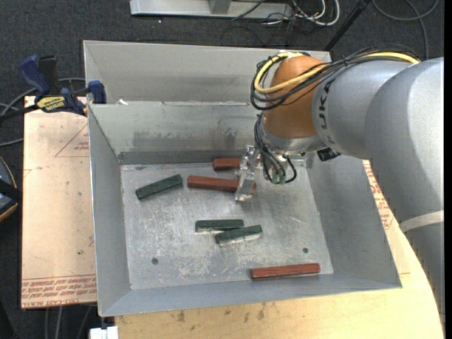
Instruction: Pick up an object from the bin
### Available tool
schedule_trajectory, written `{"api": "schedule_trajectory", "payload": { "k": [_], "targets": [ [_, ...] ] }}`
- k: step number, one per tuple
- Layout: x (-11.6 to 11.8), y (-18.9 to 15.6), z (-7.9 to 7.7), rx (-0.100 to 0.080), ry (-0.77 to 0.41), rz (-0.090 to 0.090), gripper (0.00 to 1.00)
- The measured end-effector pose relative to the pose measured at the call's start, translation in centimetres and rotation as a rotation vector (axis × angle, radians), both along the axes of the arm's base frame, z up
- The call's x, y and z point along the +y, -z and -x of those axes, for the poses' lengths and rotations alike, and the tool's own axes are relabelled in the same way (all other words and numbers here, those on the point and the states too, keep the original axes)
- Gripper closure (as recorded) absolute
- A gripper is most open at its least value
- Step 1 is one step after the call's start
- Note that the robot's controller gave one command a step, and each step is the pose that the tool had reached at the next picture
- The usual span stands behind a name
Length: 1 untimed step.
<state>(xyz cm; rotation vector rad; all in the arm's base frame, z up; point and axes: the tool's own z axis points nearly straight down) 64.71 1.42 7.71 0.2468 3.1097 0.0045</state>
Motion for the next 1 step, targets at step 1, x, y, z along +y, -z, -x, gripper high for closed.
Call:
{"api": "schedule_trajectory", "payload": {
  "k": [1],
  "targets": [
    [0.0, 0.01, 0.01, 0.0, 0.0, 0.0, 1.0]
  ]
}}
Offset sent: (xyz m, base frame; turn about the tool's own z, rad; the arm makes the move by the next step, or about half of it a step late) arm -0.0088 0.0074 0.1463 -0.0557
